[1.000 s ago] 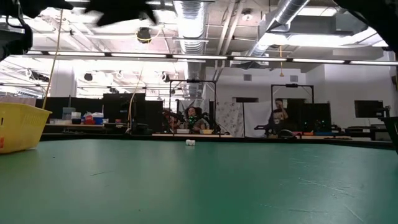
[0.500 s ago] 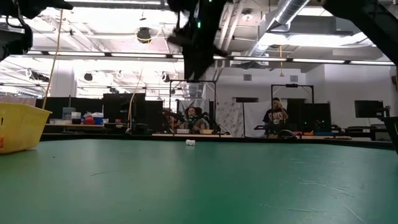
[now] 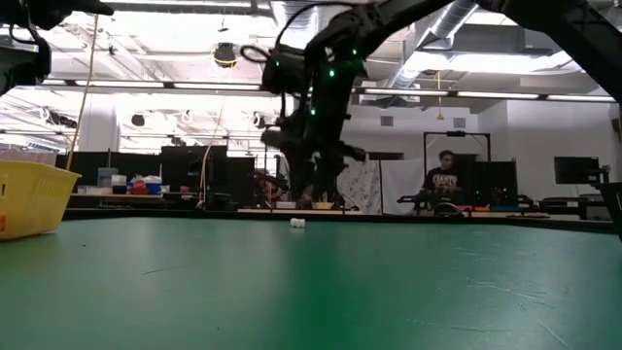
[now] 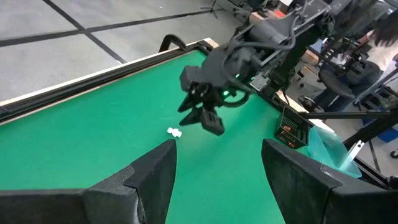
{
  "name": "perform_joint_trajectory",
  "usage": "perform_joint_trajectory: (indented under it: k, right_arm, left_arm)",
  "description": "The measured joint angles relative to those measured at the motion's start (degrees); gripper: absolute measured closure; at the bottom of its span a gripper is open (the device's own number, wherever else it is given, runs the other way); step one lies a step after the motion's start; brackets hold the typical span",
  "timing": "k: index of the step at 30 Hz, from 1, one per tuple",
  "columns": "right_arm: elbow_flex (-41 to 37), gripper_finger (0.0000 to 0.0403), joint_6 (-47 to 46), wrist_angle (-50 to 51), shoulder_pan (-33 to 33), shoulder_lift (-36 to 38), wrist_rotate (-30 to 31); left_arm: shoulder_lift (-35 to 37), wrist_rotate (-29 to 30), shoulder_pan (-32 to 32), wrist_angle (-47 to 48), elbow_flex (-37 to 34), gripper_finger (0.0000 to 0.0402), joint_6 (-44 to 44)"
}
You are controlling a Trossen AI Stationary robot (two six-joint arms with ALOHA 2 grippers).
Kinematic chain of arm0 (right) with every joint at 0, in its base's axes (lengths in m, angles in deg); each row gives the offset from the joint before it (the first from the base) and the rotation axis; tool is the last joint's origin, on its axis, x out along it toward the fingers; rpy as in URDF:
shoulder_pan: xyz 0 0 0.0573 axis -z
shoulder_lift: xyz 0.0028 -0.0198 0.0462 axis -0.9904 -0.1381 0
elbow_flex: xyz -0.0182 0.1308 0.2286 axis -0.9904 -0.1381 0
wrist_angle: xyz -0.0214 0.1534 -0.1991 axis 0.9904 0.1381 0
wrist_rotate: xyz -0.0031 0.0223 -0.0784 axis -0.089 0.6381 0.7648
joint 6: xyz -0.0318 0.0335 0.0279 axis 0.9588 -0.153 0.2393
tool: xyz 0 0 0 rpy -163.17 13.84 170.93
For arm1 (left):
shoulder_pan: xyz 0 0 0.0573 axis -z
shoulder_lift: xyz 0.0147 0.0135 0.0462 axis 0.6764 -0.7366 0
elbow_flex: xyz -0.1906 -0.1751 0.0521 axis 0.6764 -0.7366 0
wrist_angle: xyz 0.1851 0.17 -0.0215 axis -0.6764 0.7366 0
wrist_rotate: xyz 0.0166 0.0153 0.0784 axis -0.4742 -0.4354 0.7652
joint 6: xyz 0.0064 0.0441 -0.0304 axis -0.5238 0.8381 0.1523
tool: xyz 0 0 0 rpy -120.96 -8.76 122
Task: Sort Halloween decoration
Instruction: Put the white skeleton model into the blue bin
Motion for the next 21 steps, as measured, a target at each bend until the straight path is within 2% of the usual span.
perform_joint_trajectory:
  k: [11,18,21]
  right_arm:
    - [-6.8,0.0206,-4.8,-10.9,-0.6,0.0,-3.3]
    - [-9.8,0.0210,-6.4,-12.3,-1.7,-1.5,-2.4]
    - [-9.6,0.0225,-6.6,-12.4,-2.2,-3.0,-2.7]
  left_arm:
    - [0.0,0.0,0.0,0.0,0.0,0.0176,-0.4]
    - [0.0,0.1,0.0,0.0,0.0,0.0176,-0.3]
    - [0.0,0.1,0.0,0.0,0.0,0.0176,0.3]
